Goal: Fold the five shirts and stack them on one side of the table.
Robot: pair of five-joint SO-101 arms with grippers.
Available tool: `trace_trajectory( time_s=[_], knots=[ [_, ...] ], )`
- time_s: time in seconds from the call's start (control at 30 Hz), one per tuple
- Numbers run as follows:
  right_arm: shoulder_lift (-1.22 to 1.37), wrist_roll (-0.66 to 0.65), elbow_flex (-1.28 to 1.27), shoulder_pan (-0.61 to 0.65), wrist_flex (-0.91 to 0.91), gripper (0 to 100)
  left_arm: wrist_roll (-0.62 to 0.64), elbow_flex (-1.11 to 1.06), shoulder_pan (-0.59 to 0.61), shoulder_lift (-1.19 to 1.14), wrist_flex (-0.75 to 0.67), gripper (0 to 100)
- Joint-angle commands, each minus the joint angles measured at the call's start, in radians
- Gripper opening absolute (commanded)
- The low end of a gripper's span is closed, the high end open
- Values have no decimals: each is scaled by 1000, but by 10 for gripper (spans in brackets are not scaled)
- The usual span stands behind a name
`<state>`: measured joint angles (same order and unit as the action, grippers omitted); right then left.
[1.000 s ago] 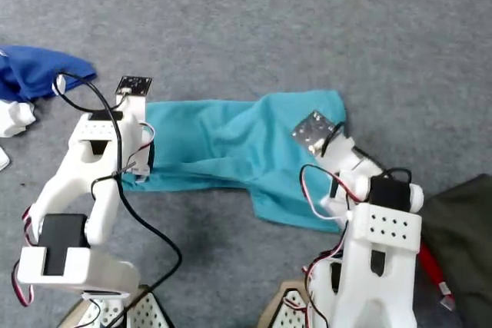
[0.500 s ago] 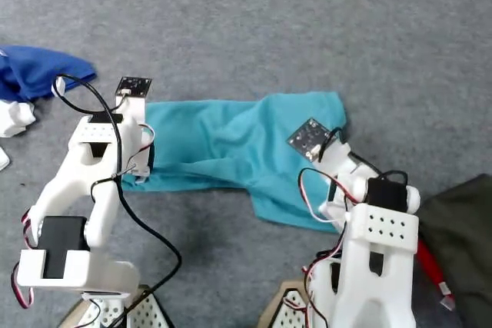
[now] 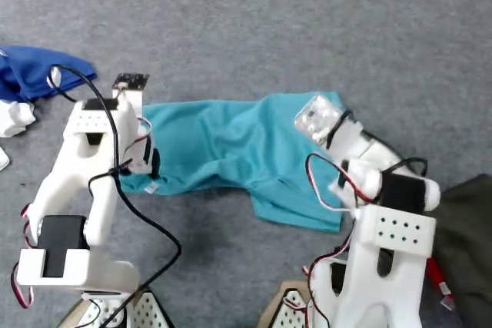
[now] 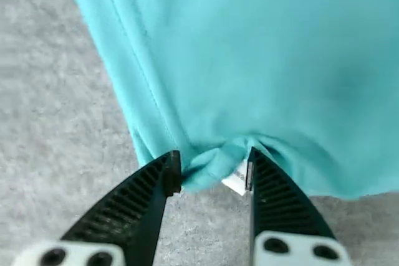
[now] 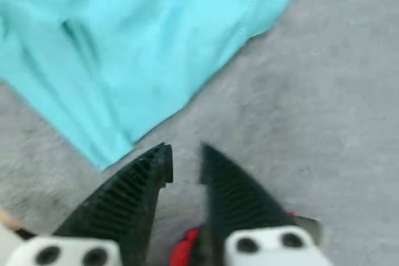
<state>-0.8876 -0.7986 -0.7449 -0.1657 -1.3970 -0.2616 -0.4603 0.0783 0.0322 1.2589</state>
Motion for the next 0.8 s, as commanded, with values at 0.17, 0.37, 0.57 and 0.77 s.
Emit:
trace_trajectory(
  time_s=[0.17, 0.37, 0.57, 0.77],
  knots=[
    [351, 133, 340, 13, 48, 7, 11, 219, 83, 18, 51, 172],
    [786, 278, 581, 140, 91, 6, 284, 319, 78, -5, -132, 18],
    [1141, 382, 796, 183, 100, 6, 433, 273, 9, -165, -315, 20],
    [1388, 451, 934, 148, 98, 6, 465, 393, 60, -430, -345, 20]
  ],
)
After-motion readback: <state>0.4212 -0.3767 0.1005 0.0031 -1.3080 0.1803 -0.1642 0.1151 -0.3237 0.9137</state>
